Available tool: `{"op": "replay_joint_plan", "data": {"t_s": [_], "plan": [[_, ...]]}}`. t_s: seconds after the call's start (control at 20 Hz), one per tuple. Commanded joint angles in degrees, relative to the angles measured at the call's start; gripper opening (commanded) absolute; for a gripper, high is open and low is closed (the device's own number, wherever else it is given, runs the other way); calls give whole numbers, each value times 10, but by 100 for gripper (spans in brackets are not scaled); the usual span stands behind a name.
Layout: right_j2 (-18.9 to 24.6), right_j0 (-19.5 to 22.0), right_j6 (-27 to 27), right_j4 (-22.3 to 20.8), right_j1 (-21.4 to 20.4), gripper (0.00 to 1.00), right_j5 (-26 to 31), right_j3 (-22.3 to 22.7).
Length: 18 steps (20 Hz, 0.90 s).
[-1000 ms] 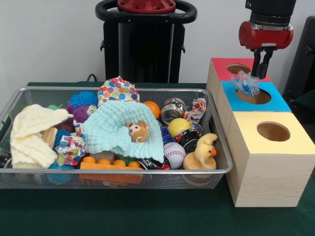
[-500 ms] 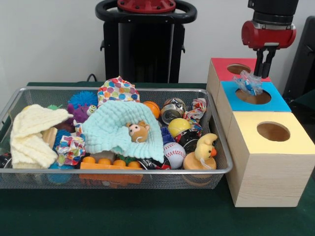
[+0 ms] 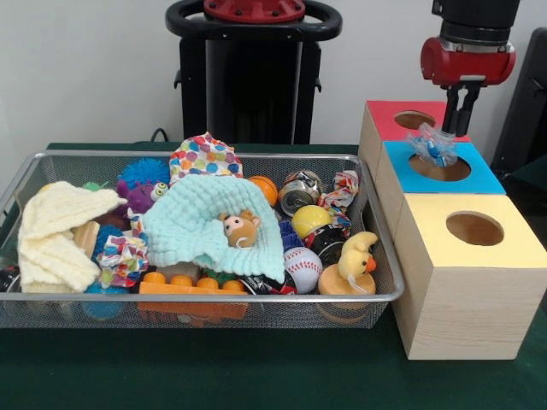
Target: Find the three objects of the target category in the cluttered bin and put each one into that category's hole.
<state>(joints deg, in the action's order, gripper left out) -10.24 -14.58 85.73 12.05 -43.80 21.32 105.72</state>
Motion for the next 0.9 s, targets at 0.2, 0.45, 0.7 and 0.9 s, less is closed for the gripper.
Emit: {"op": "replay_joint_plan", "data": {"t_s": [0.2,0.45,0.7,0.9], "plan": [[10,5,148,21,27,0,-23,-6],[7,3,145,22,30,0,-16,-13],[1,-5,149,26,37,0,-3,-29],[-6,-9,149,25,43,0,13,-46]]}}
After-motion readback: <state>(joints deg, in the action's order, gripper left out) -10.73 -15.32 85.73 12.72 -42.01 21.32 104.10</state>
